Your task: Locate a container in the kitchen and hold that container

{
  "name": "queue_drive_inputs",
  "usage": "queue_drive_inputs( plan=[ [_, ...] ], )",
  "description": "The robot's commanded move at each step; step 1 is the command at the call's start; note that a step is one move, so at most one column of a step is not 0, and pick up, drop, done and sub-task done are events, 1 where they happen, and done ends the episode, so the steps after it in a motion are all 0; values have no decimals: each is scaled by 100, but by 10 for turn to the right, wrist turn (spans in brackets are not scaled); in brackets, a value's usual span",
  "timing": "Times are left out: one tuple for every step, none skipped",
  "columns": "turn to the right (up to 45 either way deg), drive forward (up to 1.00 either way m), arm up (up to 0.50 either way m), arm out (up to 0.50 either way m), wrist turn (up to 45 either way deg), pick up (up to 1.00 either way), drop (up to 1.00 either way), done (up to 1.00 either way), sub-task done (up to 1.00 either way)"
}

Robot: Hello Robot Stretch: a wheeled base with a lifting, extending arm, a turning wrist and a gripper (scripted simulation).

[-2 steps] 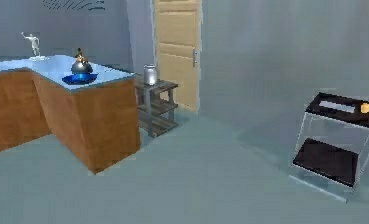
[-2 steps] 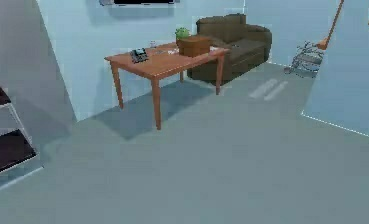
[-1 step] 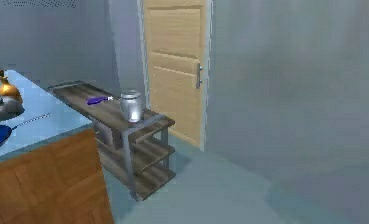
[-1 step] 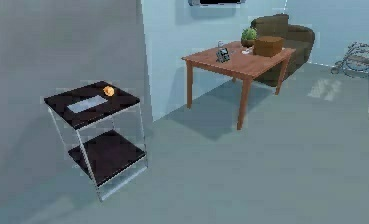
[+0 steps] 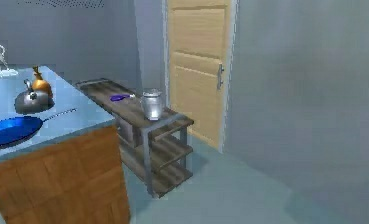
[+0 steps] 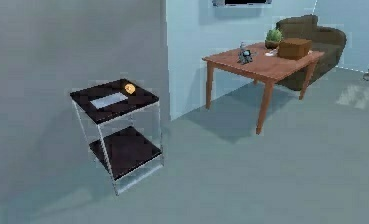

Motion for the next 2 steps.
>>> queue_drive_inputs(
  plan=[
    [0,50,0,0,0,0,0,0,0],
    [-450,0,0,0,0,0,0,0,0]
  ],
)
